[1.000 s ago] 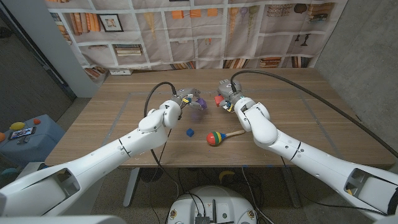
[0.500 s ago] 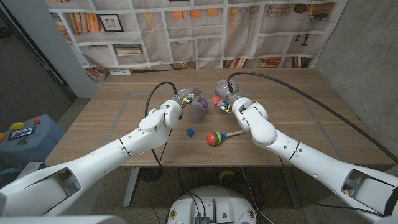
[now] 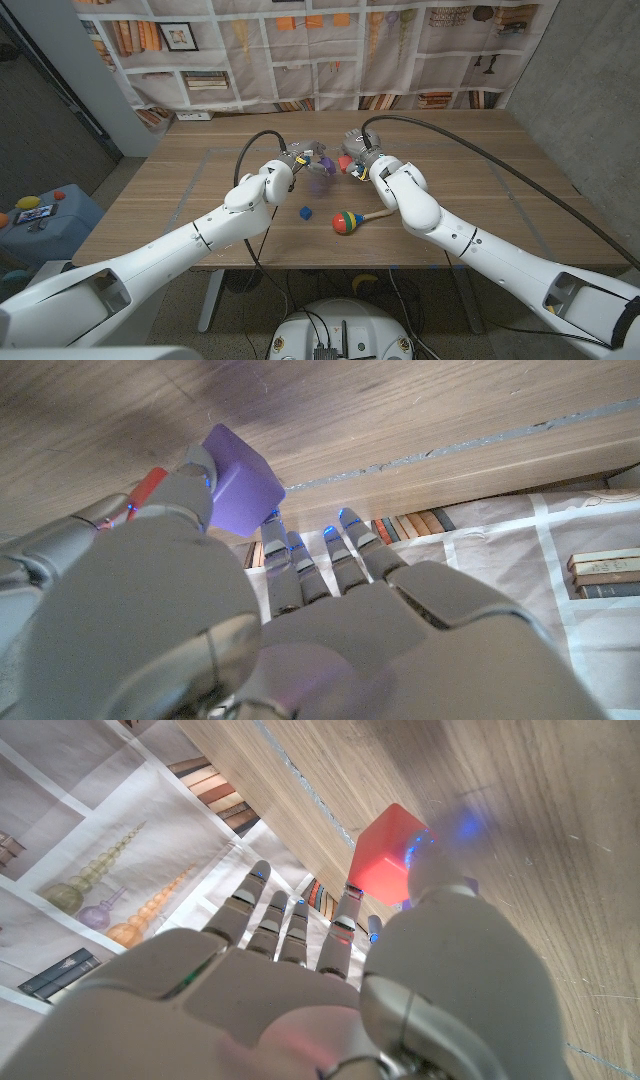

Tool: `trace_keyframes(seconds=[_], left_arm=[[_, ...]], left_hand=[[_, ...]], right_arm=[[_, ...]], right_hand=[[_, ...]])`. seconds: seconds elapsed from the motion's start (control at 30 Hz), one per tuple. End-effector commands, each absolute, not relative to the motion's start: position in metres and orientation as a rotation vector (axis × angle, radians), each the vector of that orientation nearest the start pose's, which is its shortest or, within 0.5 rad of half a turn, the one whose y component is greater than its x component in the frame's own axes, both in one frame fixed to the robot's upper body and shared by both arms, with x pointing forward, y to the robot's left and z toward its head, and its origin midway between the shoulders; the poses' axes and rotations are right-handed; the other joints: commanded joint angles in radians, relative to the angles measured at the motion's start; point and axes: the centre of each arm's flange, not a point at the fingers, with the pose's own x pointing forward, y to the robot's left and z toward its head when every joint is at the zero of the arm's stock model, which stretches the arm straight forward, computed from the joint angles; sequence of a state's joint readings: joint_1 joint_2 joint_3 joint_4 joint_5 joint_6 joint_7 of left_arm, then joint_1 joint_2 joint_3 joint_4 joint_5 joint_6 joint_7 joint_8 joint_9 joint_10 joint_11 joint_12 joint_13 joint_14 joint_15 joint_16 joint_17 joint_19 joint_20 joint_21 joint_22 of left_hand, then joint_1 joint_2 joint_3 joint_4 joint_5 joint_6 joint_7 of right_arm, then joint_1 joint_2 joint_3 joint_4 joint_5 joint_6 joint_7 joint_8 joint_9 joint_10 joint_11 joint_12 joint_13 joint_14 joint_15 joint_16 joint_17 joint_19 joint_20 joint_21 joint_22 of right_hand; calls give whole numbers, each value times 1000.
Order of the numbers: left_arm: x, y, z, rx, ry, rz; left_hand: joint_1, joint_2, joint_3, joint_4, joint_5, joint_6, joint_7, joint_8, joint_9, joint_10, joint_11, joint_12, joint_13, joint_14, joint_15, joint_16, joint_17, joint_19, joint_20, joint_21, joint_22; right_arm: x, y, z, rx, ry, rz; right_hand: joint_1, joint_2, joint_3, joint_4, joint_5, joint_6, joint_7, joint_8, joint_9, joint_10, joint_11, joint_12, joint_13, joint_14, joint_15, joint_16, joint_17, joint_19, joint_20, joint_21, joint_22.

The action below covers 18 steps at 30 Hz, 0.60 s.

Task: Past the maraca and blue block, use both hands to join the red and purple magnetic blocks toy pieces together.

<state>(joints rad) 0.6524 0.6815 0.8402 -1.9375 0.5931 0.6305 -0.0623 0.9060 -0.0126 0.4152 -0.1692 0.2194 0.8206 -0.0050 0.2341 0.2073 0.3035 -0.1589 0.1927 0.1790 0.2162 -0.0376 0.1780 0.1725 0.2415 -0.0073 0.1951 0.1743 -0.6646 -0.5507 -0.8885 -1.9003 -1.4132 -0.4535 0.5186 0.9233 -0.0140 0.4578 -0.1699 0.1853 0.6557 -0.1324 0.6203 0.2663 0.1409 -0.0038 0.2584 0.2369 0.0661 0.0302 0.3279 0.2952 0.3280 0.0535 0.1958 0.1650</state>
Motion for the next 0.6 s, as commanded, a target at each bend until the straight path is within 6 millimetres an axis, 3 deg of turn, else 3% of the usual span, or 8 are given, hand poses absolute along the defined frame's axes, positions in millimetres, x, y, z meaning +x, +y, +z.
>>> trace_keyframes(seconds=[0.03, 0.6], left_arm=[[581, 127, 23, 1385, -519, 31], [584, 125, 23, 1381, -522, 30]], left_hand=[[20, 23, -1, 0, 7, 142, -64, 5, 2, 7, -1, 3, 3, 10, -47, 6, 0, 1, 2, 5, 4], [23, 25, -2, -1, 8, 142, -63, 2, 2, 12, 1, 4, 3, 13, -48, 7, 0, 2, 3, 5, 4]], right_arm=[[556, -59, 25, -1995, -524, -135], [553, -54, 31, -1964, -499, -95]], right_hand=[[30, 18, -7, 1, 5, 47, -38, 22, 5, 12, -2, -4, 1, 0, 3, 3, 1, -1, -1, -3, 6], [31, 20, -13, 4, 7, 53, -32, 28, 2, 18, 2, -6, 0, -2, 8, 2, 3, -6, 3, -4, 6]])
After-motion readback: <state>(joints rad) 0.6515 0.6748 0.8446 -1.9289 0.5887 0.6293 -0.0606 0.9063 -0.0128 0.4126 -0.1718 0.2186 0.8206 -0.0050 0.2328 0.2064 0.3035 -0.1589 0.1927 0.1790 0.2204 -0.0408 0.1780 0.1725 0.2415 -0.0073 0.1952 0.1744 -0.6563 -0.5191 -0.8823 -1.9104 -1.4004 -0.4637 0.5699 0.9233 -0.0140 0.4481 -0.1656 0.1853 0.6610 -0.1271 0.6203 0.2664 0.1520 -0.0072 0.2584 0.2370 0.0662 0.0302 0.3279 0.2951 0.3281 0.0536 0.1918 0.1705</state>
